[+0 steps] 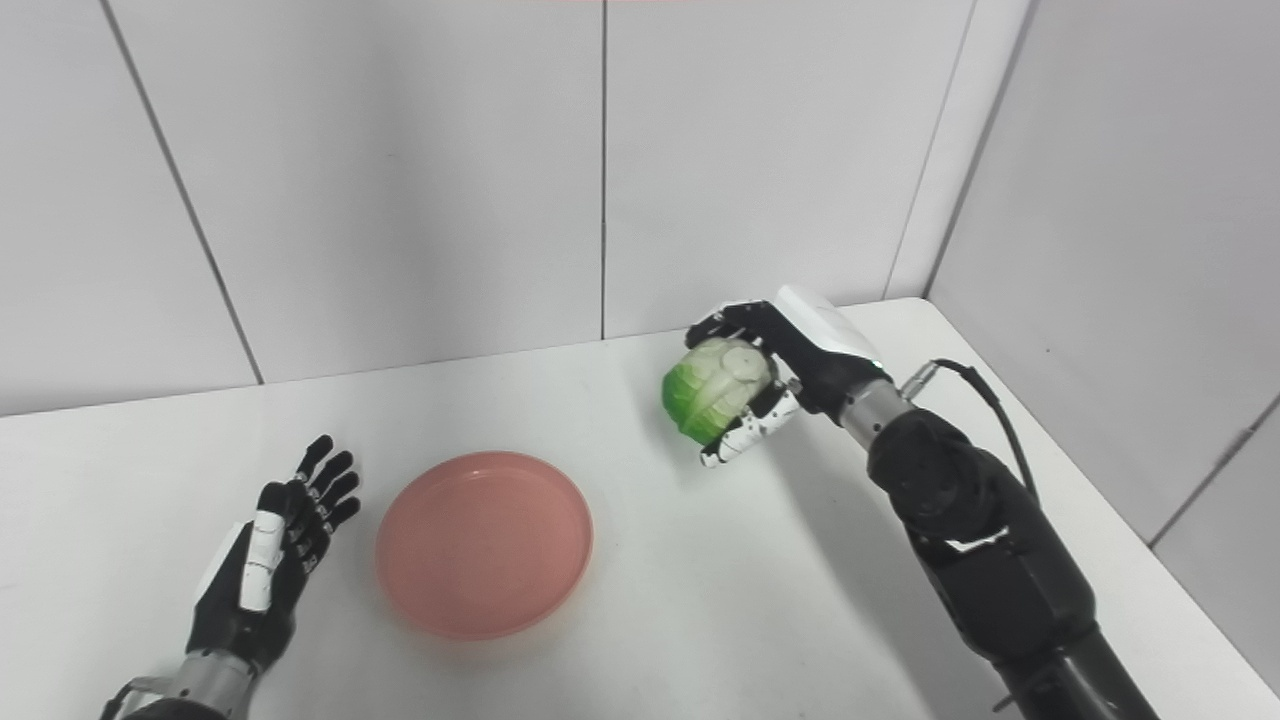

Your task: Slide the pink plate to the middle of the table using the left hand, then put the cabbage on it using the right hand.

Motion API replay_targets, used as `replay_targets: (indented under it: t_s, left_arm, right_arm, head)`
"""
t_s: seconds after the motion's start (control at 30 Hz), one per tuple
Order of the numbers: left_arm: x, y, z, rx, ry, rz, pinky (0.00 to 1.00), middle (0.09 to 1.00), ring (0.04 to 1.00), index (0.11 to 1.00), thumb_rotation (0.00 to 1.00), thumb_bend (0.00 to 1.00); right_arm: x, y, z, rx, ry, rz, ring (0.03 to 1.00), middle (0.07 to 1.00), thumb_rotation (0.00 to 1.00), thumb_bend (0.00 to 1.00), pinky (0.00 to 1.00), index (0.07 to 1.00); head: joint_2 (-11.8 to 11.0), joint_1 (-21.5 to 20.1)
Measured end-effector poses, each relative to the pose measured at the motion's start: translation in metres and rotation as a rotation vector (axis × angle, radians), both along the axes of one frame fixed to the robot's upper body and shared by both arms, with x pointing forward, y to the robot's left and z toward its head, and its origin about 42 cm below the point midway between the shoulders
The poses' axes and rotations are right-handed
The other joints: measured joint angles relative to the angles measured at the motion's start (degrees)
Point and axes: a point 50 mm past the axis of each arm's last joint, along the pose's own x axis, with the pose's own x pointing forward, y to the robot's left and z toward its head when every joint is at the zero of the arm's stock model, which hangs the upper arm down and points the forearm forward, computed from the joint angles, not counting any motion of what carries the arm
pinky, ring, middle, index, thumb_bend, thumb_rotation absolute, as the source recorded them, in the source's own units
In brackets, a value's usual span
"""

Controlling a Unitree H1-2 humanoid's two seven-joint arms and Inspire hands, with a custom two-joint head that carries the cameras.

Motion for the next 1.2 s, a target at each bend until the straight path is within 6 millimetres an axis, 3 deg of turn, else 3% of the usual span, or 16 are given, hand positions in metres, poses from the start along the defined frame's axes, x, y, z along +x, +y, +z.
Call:
replay_targets:
  t_s: [0.23, 0.47, 0.67, 1.2]
  left_arm:
    - [-0.002, -0.016, 0.003, 0.010, 0.005, 0.020, 0.96, 0.966, 0.956, 0.965, 1.00, 0.88]
    - [-0.003, -0.023, 0.004, 0.029, -0.004, 0.040, 0.94, 0.961, 0.943, 0.963, 1.00, 0.83]
    - [-0.002, -0.032, 0.004, 0.027, -0.003, 0.049, 0.94, 0.977, 0.954, 0.980, 1.00, 0.80]
    - [-0.002, -0.037, 0.005, 0.017, 0.000, 0.046, 0.97, 0.987, 0.976, 0.993, 1.00, 0.81]
  right_arm:
    - [0.014, 0.049, -0.008, 0.029, 0.030, 0.120, 0.457, 0.472, 0.00, 0.53, 0.43, 0.501]
    - [0.024, 0.083, -0.008, 0.046, 0.042, 0.206, 0.449, 0.465, 0.00, 0.53, 0.41, 0.505]
    - [0.029, 0.124, -0.013, 0.074, 0.057, 0.301, 0.455, 0.473, 0.00, 0.53, 0.43, 0.498]
    - [0.035, 0.141, -0.033, 0.038, 0.108, 0.338, 0.451, 0.468, 0.00, 0.53, 0.41, 0.501]
  head:
    - [0.09, 6.41]
    - [0.35, 8.17]
    - [0.70, 10.20]
    - [2.02, 11.16]
